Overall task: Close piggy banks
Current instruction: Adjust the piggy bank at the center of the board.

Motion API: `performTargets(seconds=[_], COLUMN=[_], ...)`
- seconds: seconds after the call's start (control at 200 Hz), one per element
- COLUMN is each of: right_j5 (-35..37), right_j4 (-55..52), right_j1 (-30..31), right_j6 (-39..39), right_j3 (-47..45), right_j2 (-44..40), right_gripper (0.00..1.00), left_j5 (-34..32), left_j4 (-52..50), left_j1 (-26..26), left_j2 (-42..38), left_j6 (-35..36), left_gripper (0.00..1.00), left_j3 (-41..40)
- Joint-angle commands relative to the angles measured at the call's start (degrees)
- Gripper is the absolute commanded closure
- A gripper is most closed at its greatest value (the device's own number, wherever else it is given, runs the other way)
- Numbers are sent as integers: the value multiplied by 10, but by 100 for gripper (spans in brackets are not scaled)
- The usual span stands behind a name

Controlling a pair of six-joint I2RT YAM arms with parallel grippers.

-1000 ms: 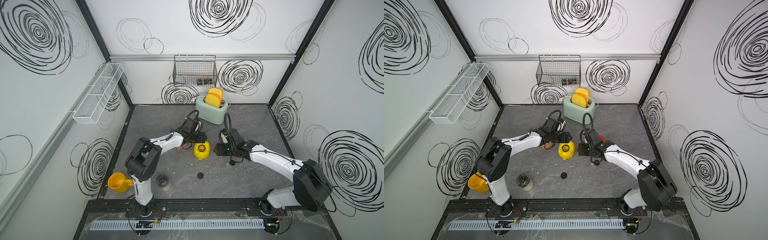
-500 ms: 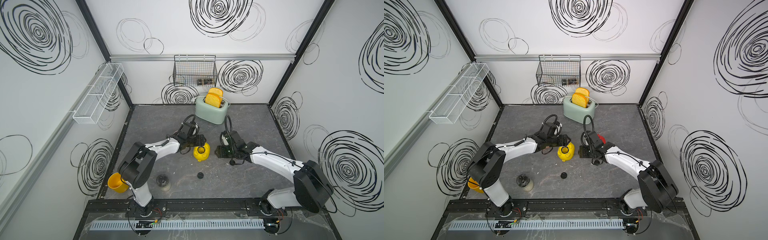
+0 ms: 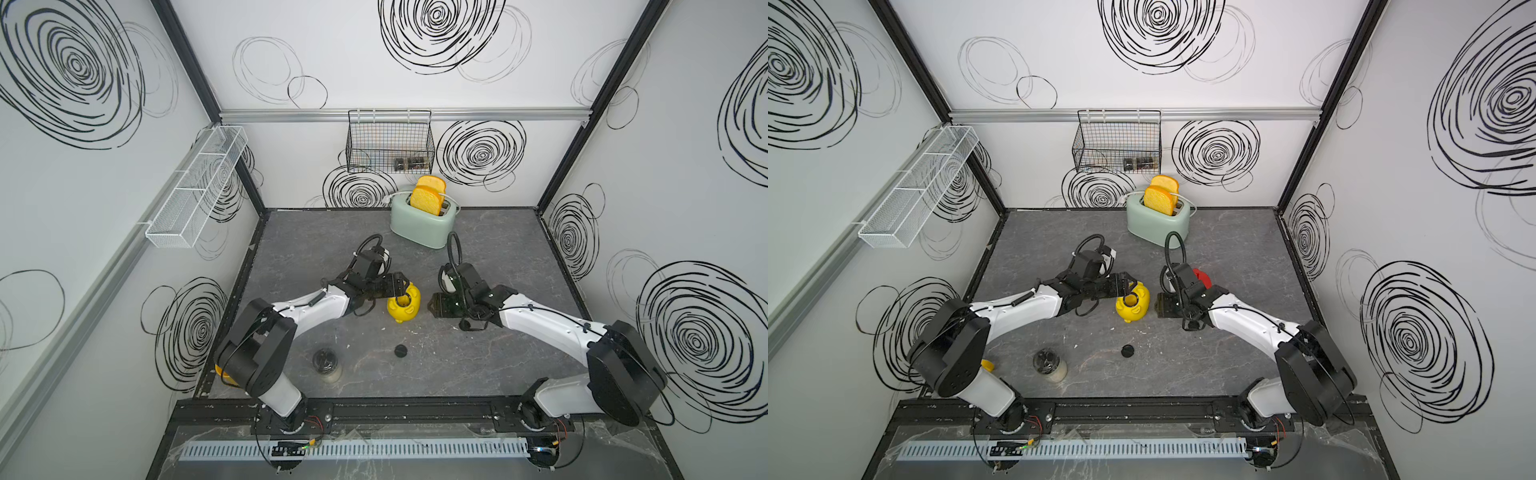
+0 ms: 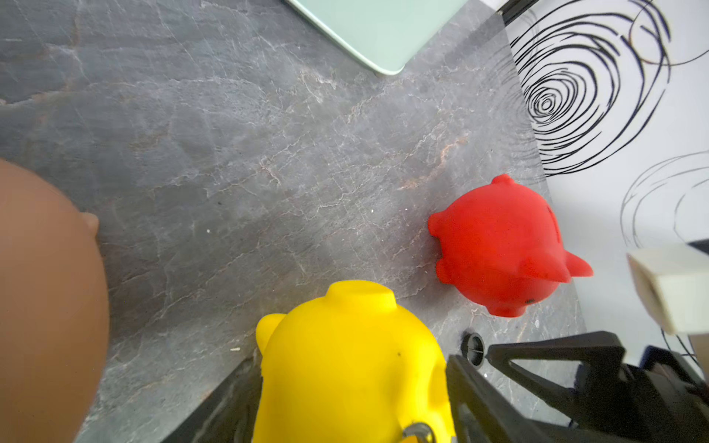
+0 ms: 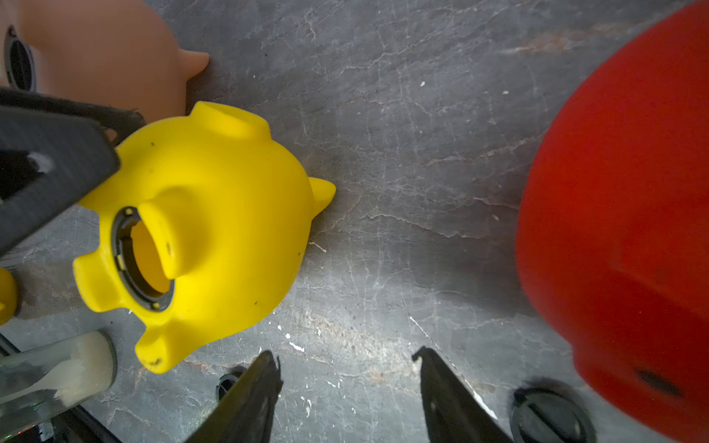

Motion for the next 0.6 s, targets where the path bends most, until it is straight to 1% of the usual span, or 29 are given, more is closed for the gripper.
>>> performTargets(seconds=[0.0,0.26,0.595], right_j5=[1,6,4], right_j4=[12,11,14], right_j1=[4,11,11], right_j6=[9,11,10], right_j3=[-4,-4,-4], right_j2=[-12,-11,-11], right_gripper=[38,38,38], left_j5=[9,-4,10], left_j4=[29,14,25], left_j1=[3,-2,-28], left_j2=[-25,-51,-66], left_j6=[-13,-1,-9], left_gripper=[19,18,18], left_j3=[-19,-48,-72])
